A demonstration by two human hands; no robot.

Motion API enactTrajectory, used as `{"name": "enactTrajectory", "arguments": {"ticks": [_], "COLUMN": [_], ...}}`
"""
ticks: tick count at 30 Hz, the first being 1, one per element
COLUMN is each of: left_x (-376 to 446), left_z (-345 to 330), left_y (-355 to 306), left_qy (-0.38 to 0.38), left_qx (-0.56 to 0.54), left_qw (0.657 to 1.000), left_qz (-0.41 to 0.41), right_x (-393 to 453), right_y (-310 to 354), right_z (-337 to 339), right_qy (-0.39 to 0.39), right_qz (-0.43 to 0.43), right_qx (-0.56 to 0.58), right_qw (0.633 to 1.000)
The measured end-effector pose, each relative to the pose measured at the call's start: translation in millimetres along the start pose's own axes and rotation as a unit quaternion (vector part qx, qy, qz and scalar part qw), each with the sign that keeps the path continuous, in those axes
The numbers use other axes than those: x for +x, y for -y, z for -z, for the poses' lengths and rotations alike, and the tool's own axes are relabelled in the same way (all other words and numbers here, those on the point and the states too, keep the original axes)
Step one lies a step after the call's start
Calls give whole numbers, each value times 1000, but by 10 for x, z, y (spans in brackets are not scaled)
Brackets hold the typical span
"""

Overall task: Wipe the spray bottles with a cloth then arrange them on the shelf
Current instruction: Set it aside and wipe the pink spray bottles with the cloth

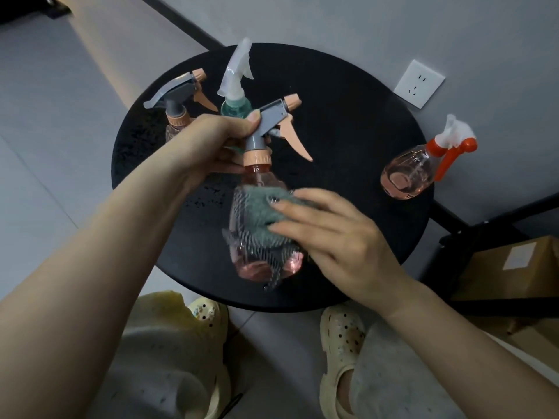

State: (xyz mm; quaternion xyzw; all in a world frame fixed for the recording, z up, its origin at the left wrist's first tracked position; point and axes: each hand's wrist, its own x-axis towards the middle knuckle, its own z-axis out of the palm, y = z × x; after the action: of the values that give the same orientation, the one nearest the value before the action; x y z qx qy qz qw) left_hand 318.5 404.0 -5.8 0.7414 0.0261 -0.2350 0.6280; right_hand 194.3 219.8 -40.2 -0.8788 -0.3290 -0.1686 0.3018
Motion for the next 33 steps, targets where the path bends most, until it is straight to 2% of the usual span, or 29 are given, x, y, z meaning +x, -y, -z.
{"name": "enactTrajectory", "arguments": {"ticks": [3, 6, 9, 12, 16, 20, 24, 28, 30, 33], "left_x": [-6, -9, 7, 33, 53, 73, 62, 30, 29, 44], "left_z": [-81, -100, -72, 3, 153, 161, 12, -124, -142, -95], "left_y": [38, 46, 30, 17, 8, 30, 30, 57, 66, 57], "left_qy": [27, 25, 2, -34, -74, -74, -40, -1, -6, -39], "left_qx": [8, -13, -30, -52, -77, -79, -57, -51, -62, -65], "left_qw": [1000, 1000, 1000, 998, 994, 994, 998, 999, 998, 997], "left_qz": [-9, -10, 7, 20, 23, 18, 12, 1, -3, 3], "right_x": [101, 166, 155, 84, -81, -163, -44, 120, 161, 116], "right_y": [-23, -36, -21, -5, 14, -5, -18, -53, -58, -30], "right_z": [-39, -70, -63, -12, 23, 19, -2, -24, -19, -29], "right_qy": [-50, -71, -78, -77, -26, 0, -23, -45, -39, -32], "right_qz": [-122, -181, -170, -115, -30, 14, -30, -156, -207, -204], "right_qx": [75, 130, 131, 95, 48, 11, 30, 112, 161, 171], "right_qw": [988, 972, 974, 986, 998, 1000, 999, 980, 964, 963]}}
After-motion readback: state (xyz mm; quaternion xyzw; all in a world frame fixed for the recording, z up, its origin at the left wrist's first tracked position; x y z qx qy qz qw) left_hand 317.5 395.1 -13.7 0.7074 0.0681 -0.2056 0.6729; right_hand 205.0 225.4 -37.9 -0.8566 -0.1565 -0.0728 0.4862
